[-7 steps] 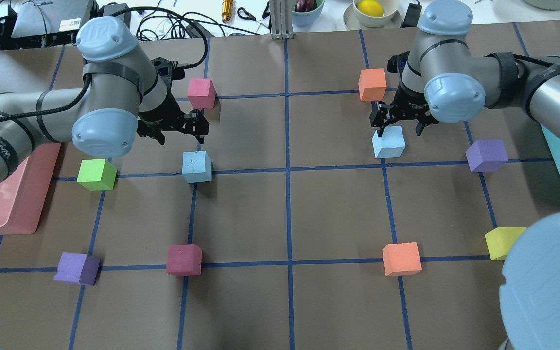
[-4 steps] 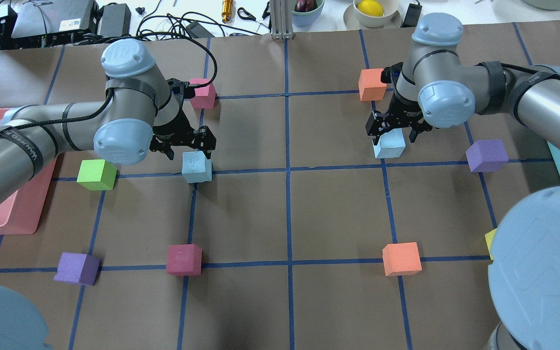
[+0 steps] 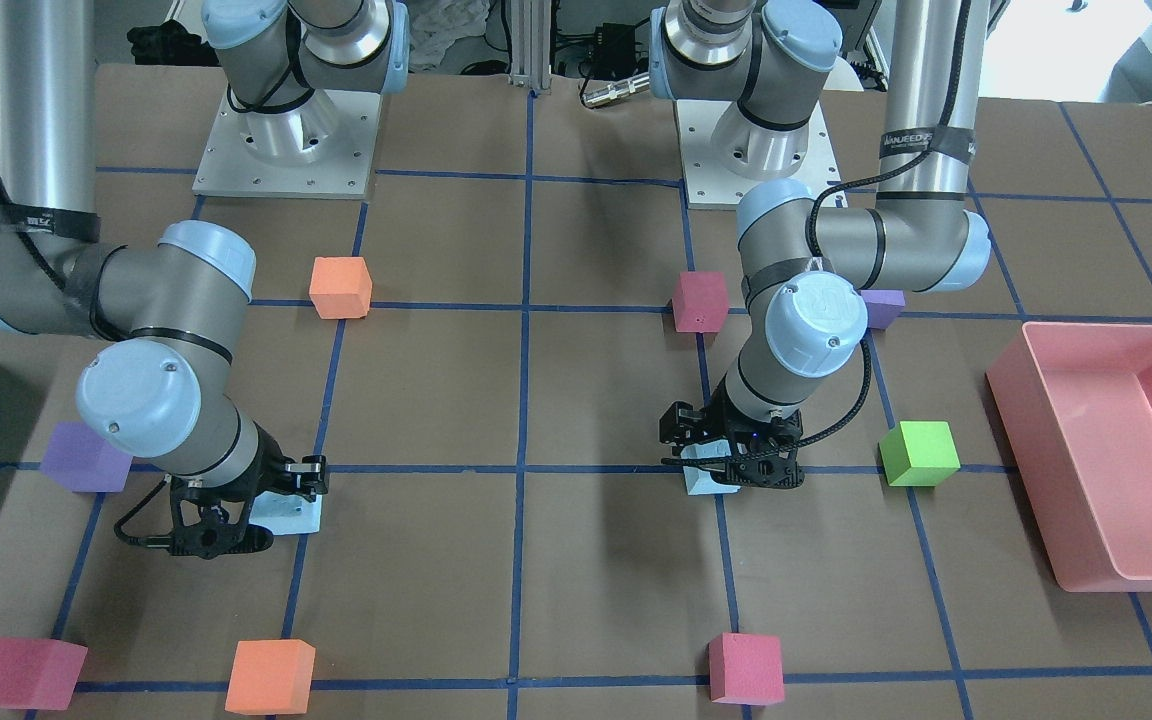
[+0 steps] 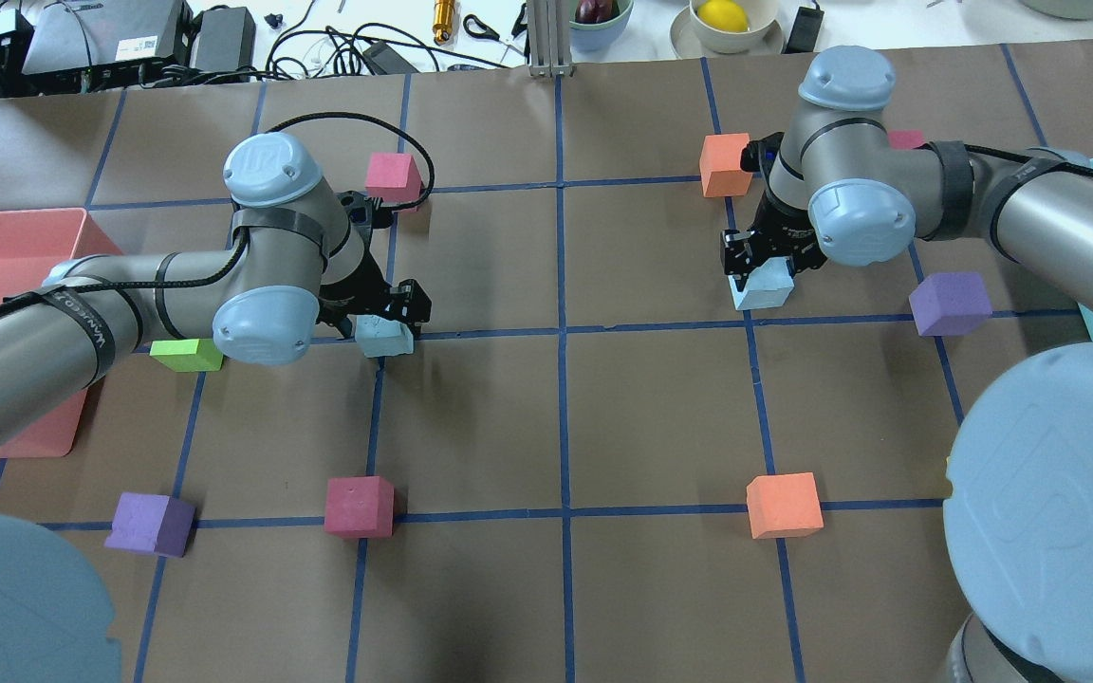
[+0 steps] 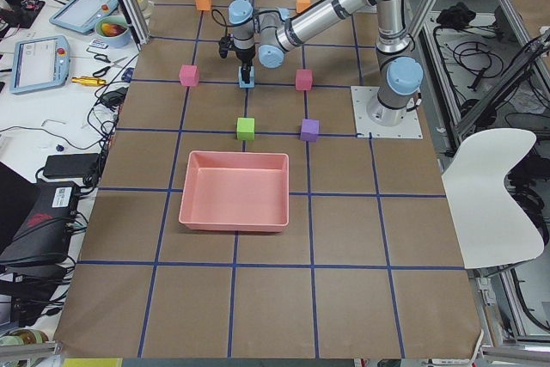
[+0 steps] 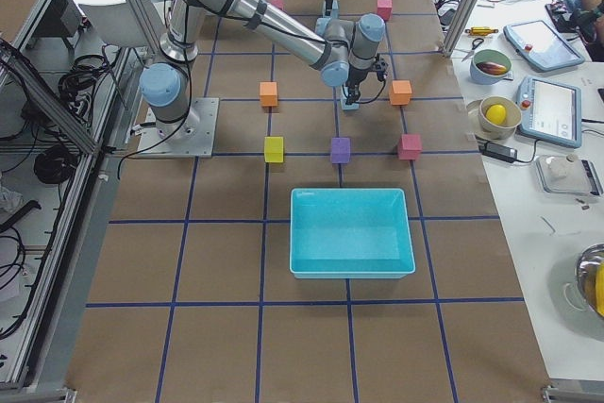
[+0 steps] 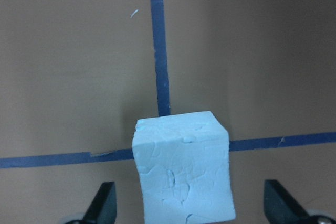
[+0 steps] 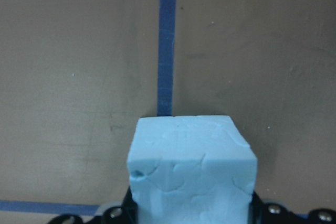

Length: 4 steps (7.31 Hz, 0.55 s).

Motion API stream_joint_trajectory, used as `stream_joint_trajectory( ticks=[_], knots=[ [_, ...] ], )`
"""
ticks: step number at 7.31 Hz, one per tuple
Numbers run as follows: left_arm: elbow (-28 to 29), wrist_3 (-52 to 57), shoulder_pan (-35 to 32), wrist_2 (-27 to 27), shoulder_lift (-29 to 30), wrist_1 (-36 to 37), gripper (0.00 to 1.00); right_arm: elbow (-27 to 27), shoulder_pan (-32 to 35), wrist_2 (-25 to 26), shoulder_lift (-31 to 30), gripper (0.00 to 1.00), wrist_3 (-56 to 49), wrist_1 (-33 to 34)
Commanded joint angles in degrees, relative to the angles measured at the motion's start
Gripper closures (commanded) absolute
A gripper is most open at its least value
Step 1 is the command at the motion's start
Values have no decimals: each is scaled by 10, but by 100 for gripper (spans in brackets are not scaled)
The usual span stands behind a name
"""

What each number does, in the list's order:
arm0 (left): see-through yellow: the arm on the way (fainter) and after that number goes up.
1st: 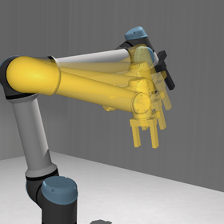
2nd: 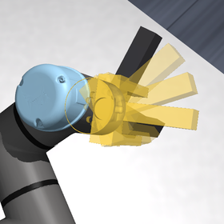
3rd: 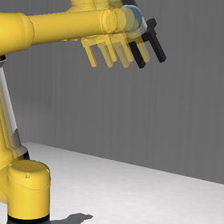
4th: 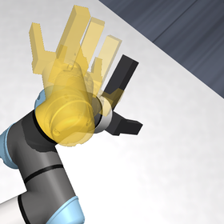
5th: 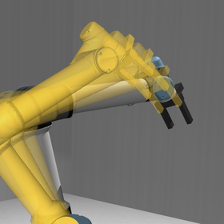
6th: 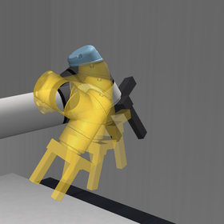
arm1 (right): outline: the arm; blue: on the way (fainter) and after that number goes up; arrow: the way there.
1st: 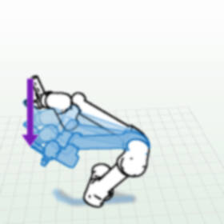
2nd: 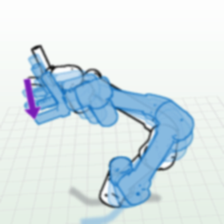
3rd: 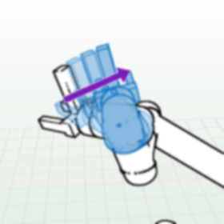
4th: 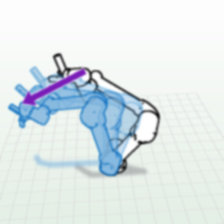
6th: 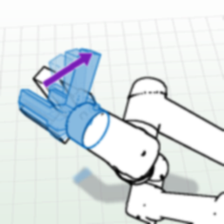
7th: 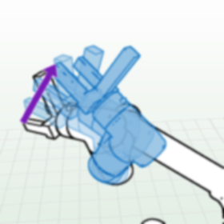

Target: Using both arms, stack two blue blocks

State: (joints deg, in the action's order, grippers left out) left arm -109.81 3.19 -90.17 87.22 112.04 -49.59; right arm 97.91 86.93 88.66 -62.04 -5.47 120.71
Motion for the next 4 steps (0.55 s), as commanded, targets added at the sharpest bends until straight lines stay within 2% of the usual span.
stream_joint_trajectory(
  ticks=[1,2,3,4],
  knots=[
    [-1,1,0,1,3,23,0,-6,5,-2,-24,100,7,-7],
    [-1,-2,0,2,5,25,0,-17,34,-15,-35,100,84,-8],
    [-1,-5,0,2,5,25,8,-34,79,-16,-31,100,153,-6],
    [-2,-5,0,0,6,25,23,-49,111,-20,-22,100,187,-6]
  ],
)
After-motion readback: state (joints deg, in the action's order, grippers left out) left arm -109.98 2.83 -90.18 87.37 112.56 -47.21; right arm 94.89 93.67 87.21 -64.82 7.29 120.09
